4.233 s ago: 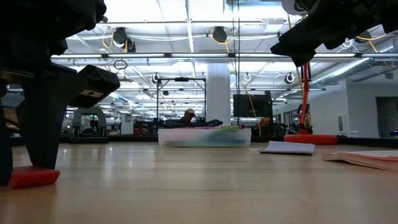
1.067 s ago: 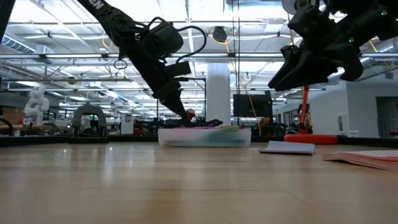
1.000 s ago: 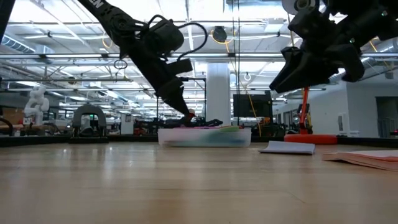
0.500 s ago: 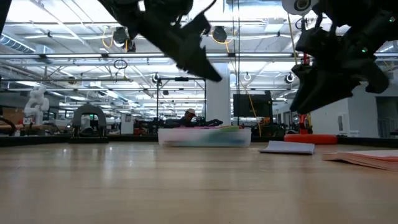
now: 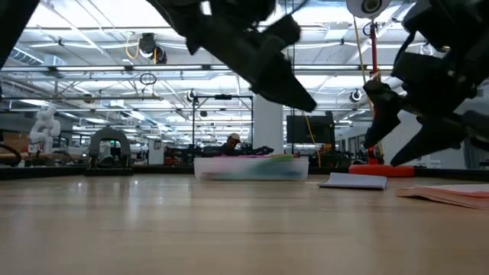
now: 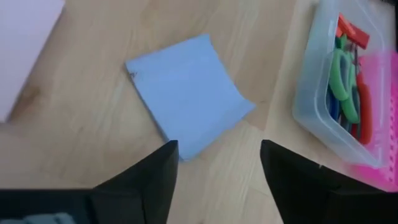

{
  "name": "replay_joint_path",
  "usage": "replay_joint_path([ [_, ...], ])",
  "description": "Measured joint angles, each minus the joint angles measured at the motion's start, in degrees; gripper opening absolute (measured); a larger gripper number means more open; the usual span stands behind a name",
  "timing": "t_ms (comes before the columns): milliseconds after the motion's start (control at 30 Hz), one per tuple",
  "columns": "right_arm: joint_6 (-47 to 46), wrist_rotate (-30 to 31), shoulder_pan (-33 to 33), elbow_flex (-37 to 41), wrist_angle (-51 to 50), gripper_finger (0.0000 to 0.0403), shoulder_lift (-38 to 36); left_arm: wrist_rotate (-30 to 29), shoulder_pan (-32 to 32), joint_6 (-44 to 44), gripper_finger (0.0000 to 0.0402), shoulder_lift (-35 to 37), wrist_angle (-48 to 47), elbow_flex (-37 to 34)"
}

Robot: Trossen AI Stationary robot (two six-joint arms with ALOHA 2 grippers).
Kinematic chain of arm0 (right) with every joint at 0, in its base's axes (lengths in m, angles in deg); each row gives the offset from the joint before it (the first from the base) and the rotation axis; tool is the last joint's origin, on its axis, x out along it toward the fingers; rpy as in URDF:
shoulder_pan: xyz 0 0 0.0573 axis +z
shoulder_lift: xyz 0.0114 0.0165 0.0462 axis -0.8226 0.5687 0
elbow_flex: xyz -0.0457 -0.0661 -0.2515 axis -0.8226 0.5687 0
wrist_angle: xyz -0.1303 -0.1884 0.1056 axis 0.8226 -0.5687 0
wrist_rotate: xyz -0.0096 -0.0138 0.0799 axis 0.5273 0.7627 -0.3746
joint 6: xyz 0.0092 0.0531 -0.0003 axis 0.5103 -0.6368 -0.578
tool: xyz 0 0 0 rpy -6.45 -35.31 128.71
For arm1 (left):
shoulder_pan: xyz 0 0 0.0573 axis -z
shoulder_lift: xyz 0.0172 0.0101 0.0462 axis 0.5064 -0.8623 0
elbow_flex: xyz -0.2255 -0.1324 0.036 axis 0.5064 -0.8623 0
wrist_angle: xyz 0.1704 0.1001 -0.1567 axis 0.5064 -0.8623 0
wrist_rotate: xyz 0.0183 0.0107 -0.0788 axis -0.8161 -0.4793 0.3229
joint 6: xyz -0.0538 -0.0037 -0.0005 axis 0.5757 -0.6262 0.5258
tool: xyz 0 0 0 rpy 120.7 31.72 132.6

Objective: Pack school essentials
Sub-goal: Put the blue sticky notes into the supply box

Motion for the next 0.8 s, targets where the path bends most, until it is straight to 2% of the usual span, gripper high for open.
replay_joint_path([
  [133,3.1,0.0,0.2,3.1,3.8,0.0239,-0.1,0.2,0.5,0.0,0.0172,-5.6,-2.3,5.2],
  [300,8.3,0.0,0.2,4.8,5.2,0.0242,-0.1,4.3,0.5,0.3,0.0172,-10.6,-4.3,9.7],
  [600,18.4,0.0,0.2,7.9,9.9,0.0234,-0.1,4.8,-0.7,1.4,0.0172,-14.5,-5.5,11.0],
  [800,22.8,-0.3,-0.3,10.1,17.1,0.0233,-0.1,0.7,-0.2,0.7,0.0172,-16.7,-3.5,10.9],
])
